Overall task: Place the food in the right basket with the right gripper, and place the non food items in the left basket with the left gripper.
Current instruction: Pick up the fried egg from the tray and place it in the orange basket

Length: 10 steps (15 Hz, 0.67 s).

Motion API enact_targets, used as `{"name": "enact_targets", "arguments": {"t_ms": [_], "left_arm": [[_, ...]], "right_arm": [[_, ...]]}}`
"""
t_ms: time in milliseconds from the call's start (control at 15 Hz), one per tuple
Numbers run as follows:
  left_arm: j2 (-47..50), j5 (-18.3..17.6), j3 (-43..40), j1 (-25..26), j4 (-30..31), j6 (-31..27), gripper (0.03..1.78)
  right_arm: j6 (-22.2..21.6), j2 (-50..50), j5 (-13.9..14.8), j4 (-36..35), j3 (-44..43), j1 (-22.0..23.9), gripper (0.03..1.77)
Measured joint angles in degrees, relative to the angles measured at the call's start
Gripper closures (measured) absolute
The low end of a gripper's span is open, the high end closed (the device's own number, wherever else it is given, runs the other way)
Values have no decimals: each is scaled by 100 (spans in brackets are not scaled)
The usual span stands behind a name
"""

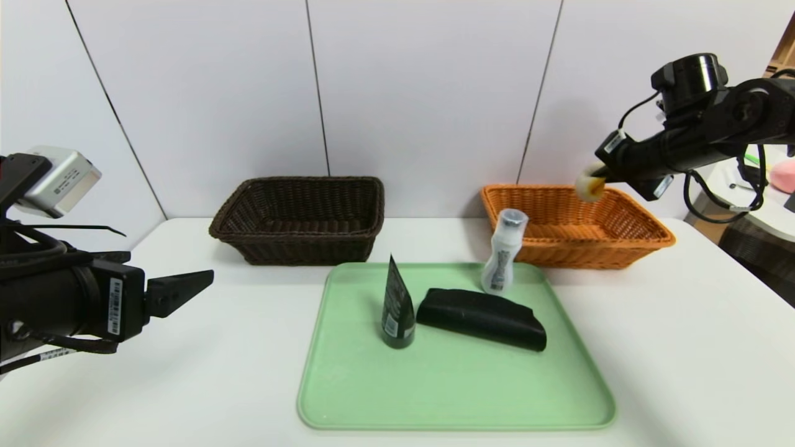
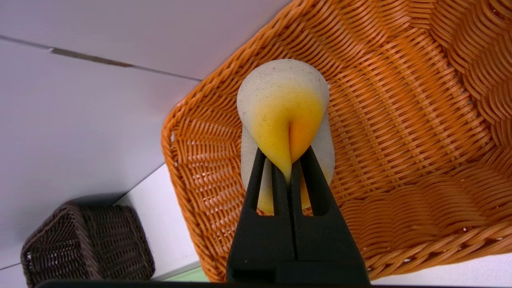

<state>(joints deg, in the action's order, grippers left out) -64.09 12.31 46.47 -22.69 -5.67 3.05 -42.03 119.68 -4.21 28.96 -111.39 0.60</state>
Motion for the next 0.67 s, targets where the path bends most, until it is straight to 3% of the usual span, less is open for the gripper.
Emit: {"name": "enact_targets", "arguments": {"t_ms": [667], "left_arm": [[-16,0,20,0,5,-10,12]], "right_arm": [[-13,624,11,-13,-5,2,174]]}}
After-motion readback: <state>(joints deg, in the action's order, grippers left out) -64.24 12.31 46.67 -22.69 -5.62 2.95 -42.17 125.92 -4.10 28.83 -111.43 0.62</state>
